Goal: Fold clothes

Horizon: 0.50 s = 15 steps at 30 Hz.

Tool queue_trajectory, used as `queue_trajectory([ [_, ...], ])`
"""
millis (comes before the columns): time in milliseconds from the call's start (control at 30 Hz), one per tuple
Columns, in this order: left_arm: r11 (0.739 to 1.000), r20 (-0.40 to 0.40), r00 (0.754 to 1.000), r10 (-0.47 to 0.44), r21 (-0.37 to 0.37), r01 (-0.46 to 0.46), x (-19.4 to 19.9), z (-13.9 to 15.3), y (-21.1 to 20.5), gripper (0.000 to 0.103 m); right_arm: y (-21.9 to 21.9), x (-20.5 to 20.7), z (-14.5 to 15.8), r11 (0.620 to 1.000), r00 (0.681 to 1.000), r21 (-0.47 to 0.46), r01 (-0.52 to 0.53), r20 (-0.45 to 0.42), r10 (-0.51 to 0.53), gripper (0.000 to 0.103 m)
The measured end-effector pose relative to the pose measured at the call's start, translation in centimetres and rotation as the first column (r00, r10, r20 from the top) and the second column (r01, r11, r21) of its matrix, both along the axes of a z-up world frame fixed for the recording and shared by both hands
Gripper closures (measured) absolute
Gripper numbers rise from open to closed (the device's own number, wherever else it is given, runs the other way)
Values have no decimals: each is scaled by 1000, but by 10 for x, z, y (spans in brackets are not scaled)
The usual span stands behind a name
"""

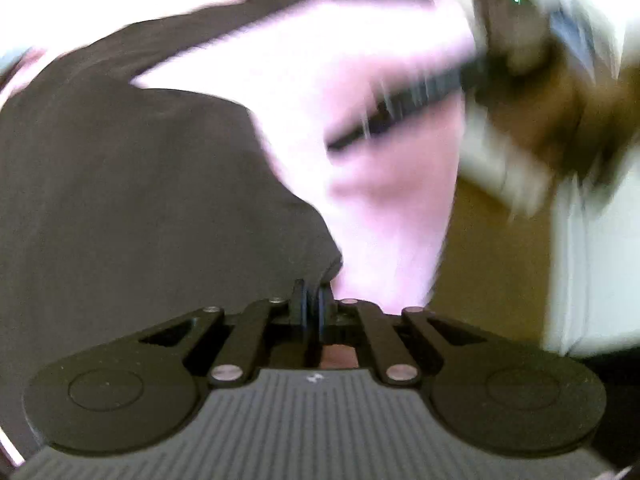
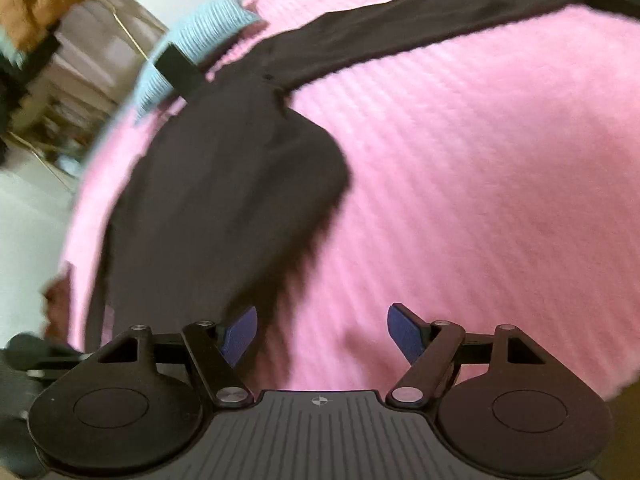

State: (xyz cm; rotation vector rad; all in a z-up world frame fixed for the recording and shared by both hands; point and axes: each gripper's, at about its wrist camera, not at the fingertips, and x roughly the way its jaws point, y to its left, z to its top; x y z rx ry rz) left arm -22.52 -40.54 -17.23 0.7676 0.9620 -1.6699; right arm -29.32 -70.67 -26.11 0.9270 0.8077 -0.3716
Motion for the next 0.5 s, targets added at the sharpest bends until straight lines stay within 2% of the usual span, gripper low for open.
queue_trajectory([
  [67, 988, -122, 981, 150, -26, -154, 39, 29, 15, 101, -2, 6, -9, 997, 997, 73, 2, 73, -8, 28],
  [133, 967, -144, 958, 249, -25, -255, 64, 46, 27, 101, 2, 14, -16, 991, 993, 130, -13, 121, -3, 28],
  [200, 960, -129, 952, 277, -14, -281, 74, 48, 34, 101, 8, 22, -25, 980, 986, 197, -23, 169, -11, 28],
  [300, 964, -114, 958, 263, 7, -264, 74, 40, 37, 101, 15, 33, -38, 958, 972, 286, -11, 227, -56, 28],
  [333, 967, -115, 960, 256, 12, -256, 72, 36, 37, 101, 17, 37, -42, 957, 972, 291, -11, 228, -58, 28],
  [433, 966, -117, 959, 257, 15, -257, 65, 30, 42, 101, 25, 52, -51, 986, 988, 161, -50, 156, 24, 28],
  [500, 961, -113, 954, 277, 11, -278, 68, 29, 44, 101, 31, 58, -52, 992, 986, 93, -83, 150, 69, 28],
])
